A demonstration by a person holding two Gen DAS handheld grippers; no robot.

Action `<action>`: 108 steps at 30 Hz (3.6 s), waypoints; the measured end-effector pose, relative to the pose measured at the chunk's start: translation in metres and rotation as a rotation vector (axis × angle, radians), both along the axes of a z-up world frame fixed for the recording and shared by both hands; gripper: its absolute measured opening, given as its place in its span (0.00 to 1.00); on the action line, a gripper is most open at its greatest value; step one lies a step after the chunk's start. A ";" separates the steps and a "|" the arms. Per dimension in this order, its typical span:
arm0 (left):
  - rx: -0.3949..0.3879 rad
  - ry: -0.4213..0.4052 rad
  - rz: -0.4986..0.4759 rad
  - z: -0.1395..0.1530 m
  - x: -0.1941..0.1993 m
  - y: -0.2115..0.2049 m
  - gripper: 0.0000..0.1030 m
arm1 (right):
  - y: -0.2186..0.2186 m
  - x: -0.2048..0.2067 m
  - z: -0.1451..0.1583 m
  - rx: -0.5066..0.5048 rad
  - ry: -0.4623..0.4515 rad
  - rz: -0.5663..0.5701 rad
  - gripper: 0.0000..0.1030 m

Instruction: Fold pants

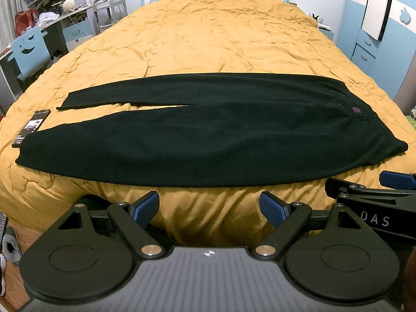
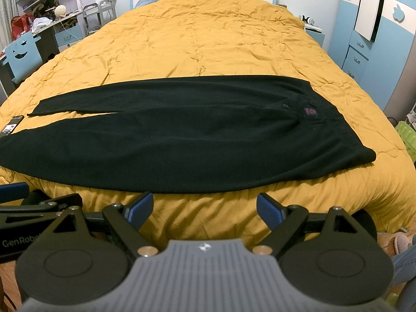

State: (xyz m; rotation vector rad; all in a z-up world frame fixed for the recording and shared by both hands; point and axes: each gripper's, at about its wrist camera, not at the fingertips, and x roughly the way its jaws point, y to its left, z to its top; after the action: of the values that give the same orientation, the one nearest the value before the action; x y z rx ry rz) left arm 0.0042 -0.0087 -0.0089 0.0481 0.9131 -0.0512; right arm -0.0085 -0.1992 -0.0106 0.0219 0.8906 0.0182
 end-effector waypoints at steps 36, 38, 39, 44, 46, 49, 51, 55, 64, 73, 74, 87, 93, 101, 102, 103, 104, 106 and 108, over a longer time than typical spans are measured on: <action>-0.220 -0.041 0.549 -0.060 0.084 0.272 0.86 | -0.237 0.049 -0.072 0.153 -0.056 -0.422 0.80; -0.311 -0.057 0.632 -0.064 0.076 0.300 0.86 | -0.260 0.048 -0.076 0.235 -0.068 -0.466 0.80; -0.349 -0.067 0.665 -0.067 0.074 0.313 0.86 | -0.269 0.047 -0.078 0.271 -0.075 -0.490 0.80; -0.463 -0.124 0.749 -0.086 0.067 0.358 0.86 | -0.306 0.050 -0.094 0.448 -0.092 -0.587 0.80; -0.517 -0.138 0.794 -0.094 0.068 0.372 0.84 | -0.310 0.053 -0.099 0.489 -0.094 -0.607 0.80; -0.645 -0.156 0.845 -0.109 0.070 0.391 0.83 | -0.316 0.054 -0.104 0.546 -0.110 -0.634 0.80; -0.697 -0.148 0.859 -0.118 0.073 0.399 0.83 | -0.321 0.051 -0.106 0.595 -0.124 -0.654 0.80; -0.693 -0.150 0.858 -0.118 0.081 0.398 0.84 | -0.331 0.045 -0.108 0.668 -0.152 -0.699 0.67; -0.657 -0.151 0.901 -0.107 0.074 0.396 0.41 | -0.343 0.037 -0.110 0.775 -0.223 -0.731 0.46; -0.643 -0.166 0.931 -0.105 0.078 0.395 0.08 | -0.324 0.061 -0.116 0.757 -0.171 -0.690 0.02; -0.622 -0.177 0.927 -0.099 0.078 0.392 0.04 | -0.324 0.060 -0.115 0.772 -0.187 -0.696 0.02; -0.551 -0.149 0.782 -0.029 0.163 0.378 0.02 | -0.337 0.101 -0.088 0.994 -0.250 -0.670 0.02; -0.513 -0.121 0.732 0.000 0.223 0.367 0.02 | -0.335 0.153 -0.069 1.009 -0.227 -0.668 0.02; -0.545 -0.049 0.833 -0.019 0.265 0.383 0.02 | -0.349 0.204 -0.067 1.036 -0.173 -0.688 0.02; -0.548 -0.040 0.857 -0.024 0.269 0.386 0.02 | -0.351 0.211 -0.068 1.037 -0.166 -0.696 0.02; -0.553 -0.030 0.876 -0.028 0.273 0.390 0.02 | -0.353 0.217 -0.070 1.043 -0.160 -0.705 0.02; -0.561 -0.018 0.889 -0.033 0.277 0.394 0.02 | -0.354 0.223 -0.072 1.050 -0.153 -0.712 0.02; -0.577 0.007 0.907 -0.043 0.287 0.400 0.02 | -0.357 0.239 -0.076 1.060 -0.134 -0.721 0.02; -0.560 0.025 0.917 -0.051 0.300 0.402 0.02 | -0.358 0.256 -0.080 1.057 -0.116 -0.727 0.02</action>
State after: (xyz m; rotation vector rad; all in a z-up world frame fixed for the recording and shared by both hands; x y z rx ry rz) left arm 0.3039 0.3930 -0.0603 -0.8900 0.8481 0.5459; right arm 0.2476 -0.5570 -0.0910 1.3118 0.6304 -0.1885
